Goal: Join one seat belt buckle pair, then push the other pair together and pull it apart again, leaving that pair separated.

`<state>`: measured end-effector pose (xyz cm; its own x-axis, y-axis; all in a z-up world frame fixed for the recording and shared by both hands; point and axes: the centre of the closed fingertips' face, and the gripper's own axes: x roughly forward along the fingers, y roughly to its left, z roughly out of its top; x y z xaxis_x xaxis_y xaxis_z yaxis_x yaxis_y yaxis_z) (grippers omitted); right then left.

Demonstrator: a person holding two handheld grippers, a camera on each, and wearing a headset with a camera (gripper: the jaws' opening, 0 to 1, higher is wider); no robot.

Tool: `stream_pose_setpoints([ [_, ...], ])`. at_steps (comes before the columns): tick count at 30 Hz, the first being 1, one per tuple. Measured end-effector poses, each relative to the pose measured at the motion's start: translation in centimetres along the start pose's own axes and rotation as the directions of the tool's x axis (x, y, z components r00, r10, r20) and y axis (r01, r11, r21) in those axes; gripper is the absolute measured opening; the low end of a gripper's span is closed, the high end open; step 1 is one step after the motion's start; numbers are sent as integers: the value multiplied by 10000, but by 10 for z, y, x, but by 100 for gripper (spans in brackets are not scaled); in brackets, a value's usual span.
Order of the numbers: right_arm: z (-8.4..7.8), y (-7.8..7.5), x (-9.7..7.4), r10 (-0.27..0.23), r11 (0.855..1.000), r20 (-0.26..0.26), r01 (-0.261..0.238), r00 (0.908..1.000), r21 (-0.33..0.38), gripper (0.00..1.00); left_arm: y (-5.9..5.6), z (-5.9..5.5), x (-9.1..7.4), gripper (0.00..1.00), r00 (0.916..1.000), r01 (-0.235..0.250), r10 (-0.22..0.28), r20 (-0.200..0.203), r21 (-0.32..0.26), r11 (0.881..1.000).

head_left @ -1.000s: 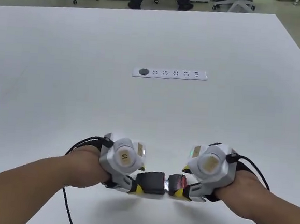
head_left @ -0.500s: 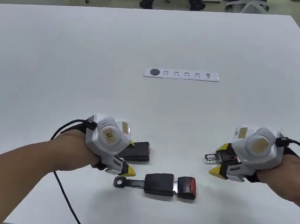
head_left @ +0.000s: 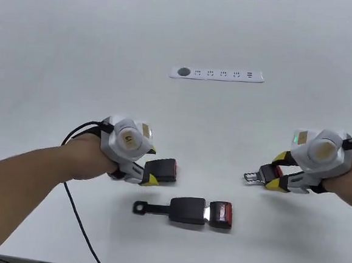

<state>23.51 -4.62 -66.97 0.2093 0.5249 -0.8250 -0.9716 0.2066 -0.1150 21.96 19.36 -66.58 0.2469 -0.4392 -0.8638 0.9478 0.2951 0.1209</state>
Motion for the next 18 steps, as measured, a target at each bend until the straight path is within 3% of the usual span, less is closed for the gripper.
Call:
stream_pose_setpoints([
  [4,0,2,6,294,9988,-163,-300,9994,-391,37,-2,-2,7,46,9994,267,-266,-230,57,9996],
  [18,-10,-3,11,294,9969,-460,-326,9985,-711,32,-3,-5,14,34,9958,680,-647,-645,492,9965],
])
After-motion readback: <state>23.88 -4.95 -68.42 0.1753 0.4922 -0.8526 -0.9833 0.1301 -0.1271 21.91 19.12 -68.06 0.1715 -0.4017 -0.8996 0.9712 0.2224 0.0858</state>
